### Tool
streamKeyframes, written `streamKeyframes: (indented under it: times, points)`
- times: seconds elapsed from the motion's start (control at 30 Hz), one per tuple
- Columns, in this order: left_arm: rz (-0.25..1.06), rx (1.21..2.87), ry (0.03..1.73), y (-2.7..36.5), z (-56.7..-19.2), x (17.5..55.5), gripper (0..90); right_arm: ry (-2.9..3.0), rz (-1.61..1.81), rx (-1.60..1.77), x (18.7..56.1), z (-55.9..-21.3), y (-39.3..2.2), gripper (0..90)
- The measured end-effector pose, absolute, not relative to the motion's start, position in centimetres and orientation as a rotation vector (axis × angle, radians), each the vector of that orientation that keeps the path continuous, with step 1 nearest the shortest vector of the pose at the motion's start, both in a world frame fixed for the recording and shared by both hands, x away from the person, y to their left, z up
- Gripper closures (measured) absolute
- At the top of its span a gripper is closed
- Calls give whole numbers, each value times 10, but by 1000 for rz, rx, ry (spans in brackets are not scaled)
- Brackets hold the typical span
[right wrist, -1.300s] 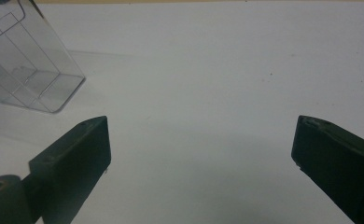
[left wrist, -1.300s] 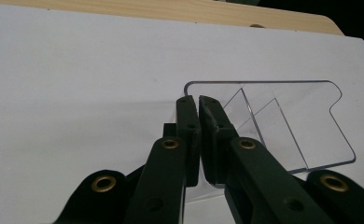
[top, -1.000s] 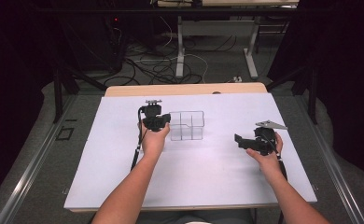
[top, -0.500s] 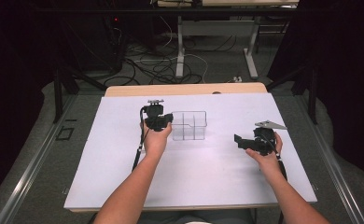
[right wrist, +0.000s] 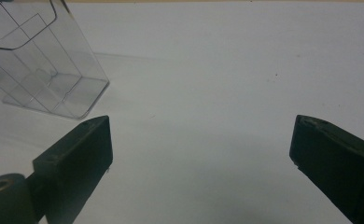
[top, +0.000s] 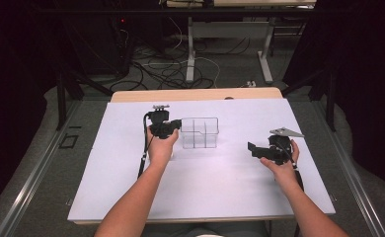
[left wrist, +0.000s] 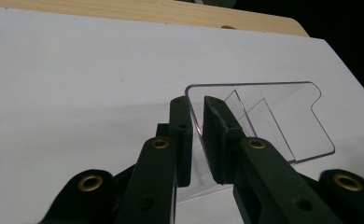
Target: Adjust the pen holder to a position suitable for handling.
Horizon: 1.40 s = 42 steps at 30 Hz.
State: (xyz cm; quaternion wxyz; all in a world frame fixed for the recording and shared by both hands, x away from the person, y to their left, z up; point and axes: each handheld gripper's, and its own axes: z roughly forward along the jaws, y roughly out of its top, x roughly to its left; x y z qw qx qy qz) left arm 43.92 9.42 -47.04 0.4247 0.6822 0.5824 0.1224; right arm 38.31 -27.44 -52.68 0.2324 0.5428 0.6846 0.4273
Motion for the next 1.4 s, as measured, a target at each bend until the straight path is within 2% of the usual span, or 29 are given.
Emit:
streamKeyframes:
  times: [0.63, 0.87, 1.13, 1.4]
  points:
    - [320, 1646, 1464, 128, -468, 429, 676, 1884, 1175, 1497, 383, -527, -274, 64]
    - [318, 1608, 1472, 142, -468, 424, 582, 1882, 1177, 1500, 382, -527, -273, 64]
    - [298, 1637, 1434, 151, -469, 416, 491, 1890, 1180, 1497, 382, -527, -273, 64]
    - [362, 1698, 1382, 164, -476, 403, 417, 1902, 1191, 1502, 382, -527, -270, 96]
